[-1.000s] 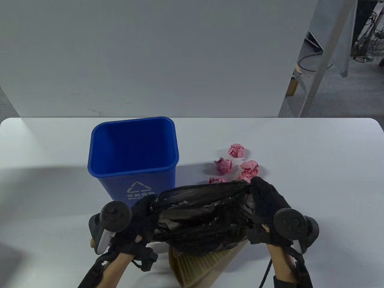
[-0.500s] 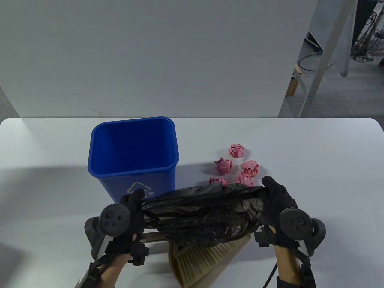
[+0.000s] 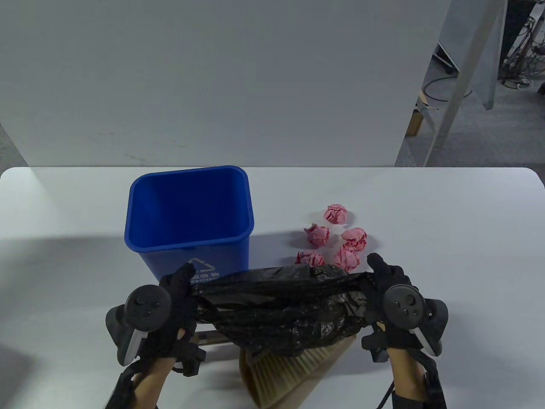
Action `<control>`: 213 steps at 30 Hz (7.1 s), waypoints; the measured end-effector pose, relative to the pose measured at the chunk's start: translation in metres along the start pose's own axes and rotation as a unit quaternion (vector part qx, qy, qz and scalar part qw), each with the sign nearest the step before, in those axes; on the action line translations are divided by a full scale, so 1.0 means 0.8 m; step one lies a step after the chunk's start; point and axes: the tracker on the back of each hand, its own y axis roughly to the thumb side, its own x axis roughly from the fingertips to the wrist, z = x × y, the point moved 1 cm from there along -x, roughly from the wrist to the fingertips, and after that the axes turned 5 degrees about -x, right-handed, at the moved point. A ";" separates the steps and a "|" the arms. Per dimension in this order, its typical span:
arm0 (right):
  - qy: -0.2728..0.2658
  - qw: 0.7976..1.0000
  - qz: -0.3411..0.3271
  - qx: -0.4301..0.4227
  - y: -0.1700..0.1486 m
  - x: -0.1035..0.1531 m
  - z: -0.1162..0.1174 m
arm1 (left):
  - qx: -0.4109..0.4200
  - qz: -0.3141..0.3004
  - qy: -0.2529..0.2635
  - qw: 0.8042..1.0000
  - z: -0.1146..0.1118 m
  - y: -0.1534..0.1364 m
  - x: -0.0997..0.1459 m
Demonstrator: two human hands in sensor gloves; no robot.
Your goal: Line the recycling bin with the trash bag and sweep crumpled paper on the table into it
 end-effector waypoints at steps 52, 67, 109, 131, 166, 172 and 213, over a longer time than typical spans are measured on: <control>-0.054 0.961 0.063 -0.264 -0.012 -0.015 0.010 | 0.289 -0.037 -0.069 0.954 -0.039 0.060 -0.041; -0.014 0.885 0.089 -0.457 -0.017 -0.005 0.021 | 0.254 -0.008 -0.194 0.947 -0.050 0.053 -0.049; 0.124 0.757 -0.226 -0.600 0.158 0.023 0.026 | 0.634 -0.270 -0.342 0.639 -0.051 0.139 -0.012; 0.163 0.694 -0.367 -0.598 0.378 -0.058 0.013 | 0.534 -0.279 -0.080 0.794 0.172 0.067 -0.040; 0.147 0.967 0.063 -0.200 0.150 -0.126 0.120 | -0.011 0.168 -0.012 0.986 0.130 -0.097 -0.114; 0.145 0.962 0.088 -0.216 0.155 -0.143 0.132 | 0.098 0.170 -0.006 0.981 0.108 -0.131 -0.128; 0.354 0.701 0.203 -0.585 0.152 -0.200 0.281 | 0.548 0.132 -0.327 0.759 -0.039 -0.209 -0.240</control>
